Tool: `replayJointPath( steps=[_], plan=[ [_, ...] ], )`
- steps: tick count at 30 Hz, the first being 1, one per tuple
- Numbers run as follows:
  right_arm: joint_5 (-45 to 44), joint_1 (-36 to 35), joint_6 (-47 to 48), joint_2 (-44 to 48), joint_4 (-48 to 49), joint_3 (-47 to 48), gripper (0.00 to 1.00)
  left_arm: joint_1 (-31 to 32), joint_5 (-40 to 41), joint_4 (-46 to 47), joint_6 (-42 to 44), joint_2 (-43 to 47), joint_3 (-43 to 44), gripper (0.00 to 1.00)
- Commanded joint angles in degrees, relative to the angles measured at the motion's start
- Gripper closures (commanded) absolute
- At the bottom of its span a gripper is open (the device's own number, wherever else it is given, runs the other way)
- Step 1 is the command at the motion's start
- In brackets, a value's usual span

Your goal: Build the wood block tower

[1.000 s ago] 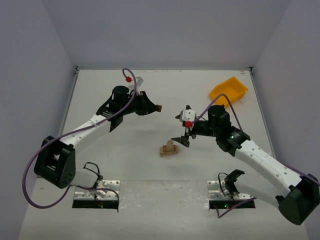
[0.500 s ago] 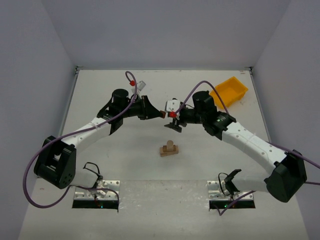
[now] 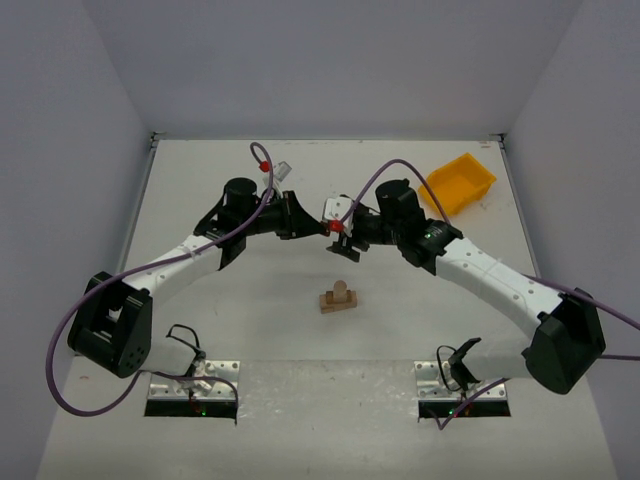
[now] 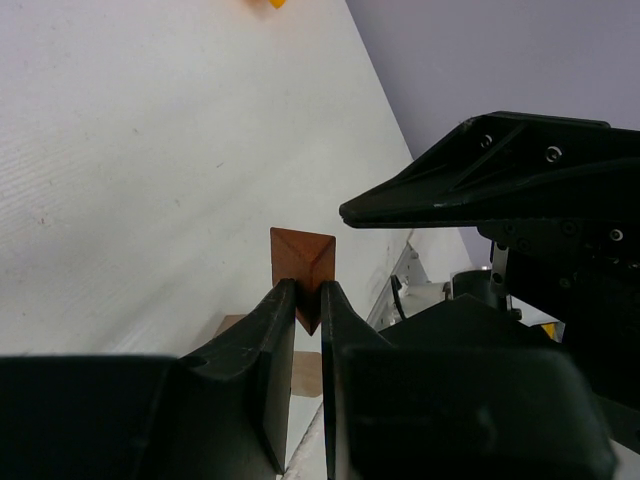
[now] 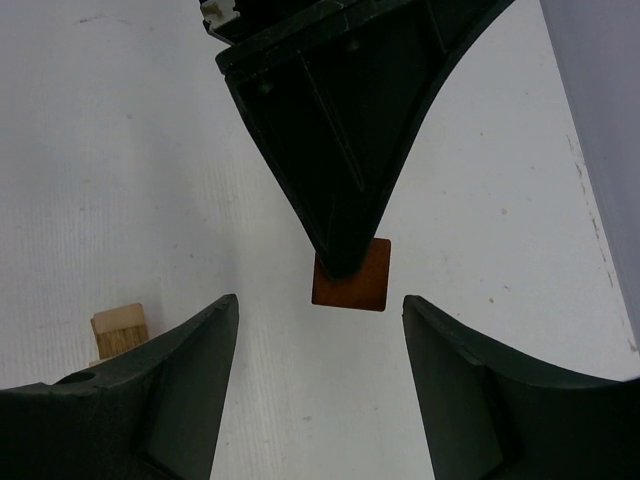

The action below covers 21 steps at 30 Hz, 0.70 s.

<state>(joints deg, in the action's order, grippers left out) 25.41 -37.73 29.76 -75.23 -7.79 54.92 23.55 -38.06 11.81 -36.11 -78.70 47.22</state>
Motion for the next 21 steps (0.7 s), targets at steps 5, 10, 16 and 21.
replayJointPath(
  steps=[5,10,16,21],
  plan=[
    [-2.3,-0.7,-1.2,-1.6,4.0,2.7,0.42,-0.3,-0.1,3.6,-0.1,2.5,-0.1,1.00],
    [-3.1,-1.0,-1.7,-1.9,5.7,2.5,0.55,-0.3,0.3,3.4,0.1,2.5,-0.1,1.00],
    [-4.0,-1.0,-2.9,-2.6,6.8,2.8,0.59,-0.3,0.4,3.1,0.1,2.6,0.1,1.00],
    [-4.6,-1.1,-3.5,-3.5,6.6,3.5,0.59,-0.3,0.4,3.0,0.2,3.0,0.0,1.00]
  ],
)
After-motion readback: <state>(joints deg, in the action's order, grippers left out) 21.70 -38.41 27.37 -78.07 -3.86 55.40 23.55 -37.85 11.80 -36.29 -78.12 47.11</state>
